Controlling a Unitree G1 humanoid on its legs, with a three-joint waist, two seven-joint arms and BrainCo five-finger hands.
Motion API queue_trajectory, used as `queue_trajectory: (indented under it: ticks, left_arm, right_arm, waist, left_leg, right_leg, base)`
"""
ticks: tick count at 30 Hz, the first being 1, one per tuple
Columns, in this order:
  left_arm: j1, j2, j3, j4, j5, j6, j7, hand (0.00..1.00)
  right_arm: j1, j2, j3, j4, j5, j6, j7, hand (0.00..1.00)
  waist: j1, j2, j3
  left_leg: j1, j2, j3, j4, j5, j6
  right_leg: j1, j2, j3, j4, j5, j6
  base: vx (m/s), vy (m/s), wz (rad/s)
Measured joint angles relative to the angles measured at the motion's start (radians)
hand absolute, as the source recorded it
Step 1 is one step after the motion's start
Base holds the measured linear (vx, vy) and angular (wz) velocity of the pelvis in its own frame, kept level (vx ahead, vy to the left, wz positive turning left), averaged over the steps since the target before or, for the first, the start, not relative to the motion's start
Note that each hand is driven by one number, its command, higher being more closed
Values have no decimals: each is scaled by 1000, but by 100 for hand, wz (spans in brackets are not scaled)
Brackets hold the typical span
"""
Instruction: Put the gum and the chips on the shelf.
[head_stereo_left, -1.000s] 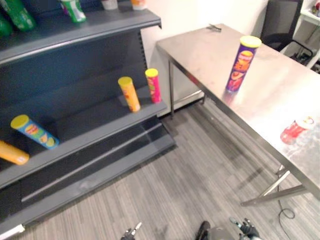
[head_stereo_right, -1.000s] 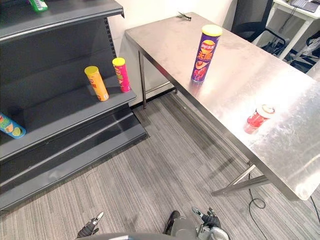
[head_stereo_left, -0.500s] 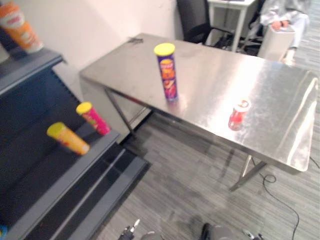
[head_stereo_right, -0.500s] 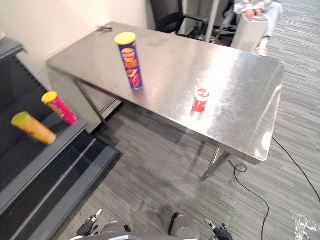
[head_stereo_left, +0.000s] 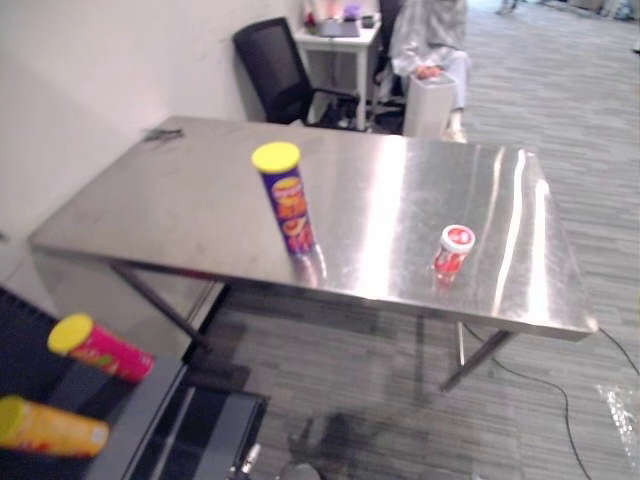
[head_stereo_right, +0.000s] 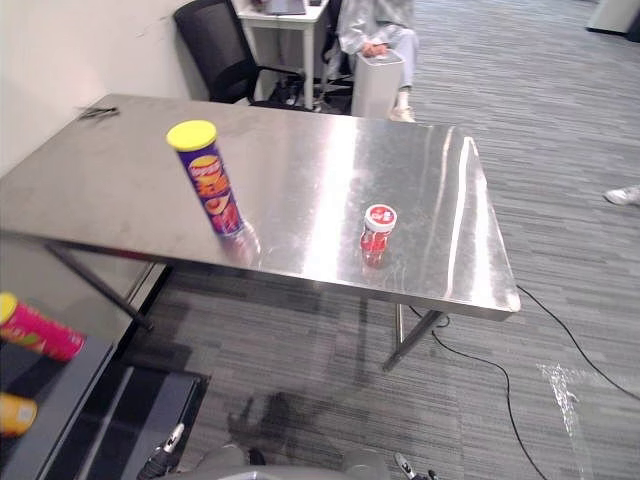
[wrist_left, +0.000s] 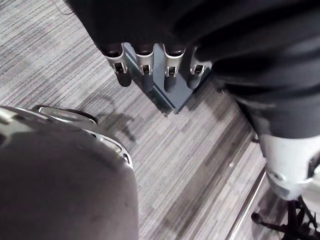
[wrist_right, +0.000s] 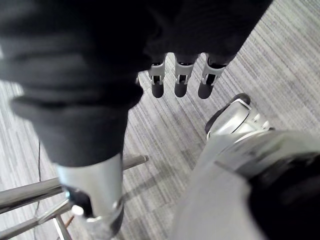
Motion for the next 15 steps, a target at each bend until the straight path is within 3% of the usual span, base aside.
queue_trajectory:
  ticks: [2,4,5,10,15]
  left_arm:
    - [-6,3,-43,33,9,-1,1,0]
    - [-7,1,-87,59,43,-1,6,0]
    - [-7,0,-97,63,47,-1,8,0]
    - [-23,6,-146,76,79,0,11,0]
    - [-36,11,-152,73,113,0,10,0]
  right_arm:
    - [-19,-12,-1,13,-1,-5,1,0]
    - [-38,-49,0,53,-9,-3,1,0]
    - [-38,-57,0,63,-12,-3,0,0]
    - [-21,-70,-15,104,-12,1,0,0]
    - [-11,-96,-163,115,-10,9,-2,0]
  waist:
    - [2,15,-19]
    - [1,54,-35]
    - [1,58,-36]
    - [-2,67,-49]
    - [-1,66,-50]
  left_leg:
    - [40,-3,2,-36,3,5]
    - [89,2,21,-101,14,20]
    - [104,1,29,-119,20,23]
    - [137,-21,18,-176,36,27]
    - [138,-32,-34,-213,40,31]
  right_leg:
    - [-3,9,40,-44,44,0]
    - [-7,22,12,-71,104,4]
    - [-7,24,-4,-79,118,0]
    - [8,8,-57,-149,159,18]
    - [51,0,-130,-236,218,18]
  base:
    - [212,43,-101]
    - [142,20,-87]
    - [141,28,-76]
    - [65,19,-32]
    - [-24,16,22]
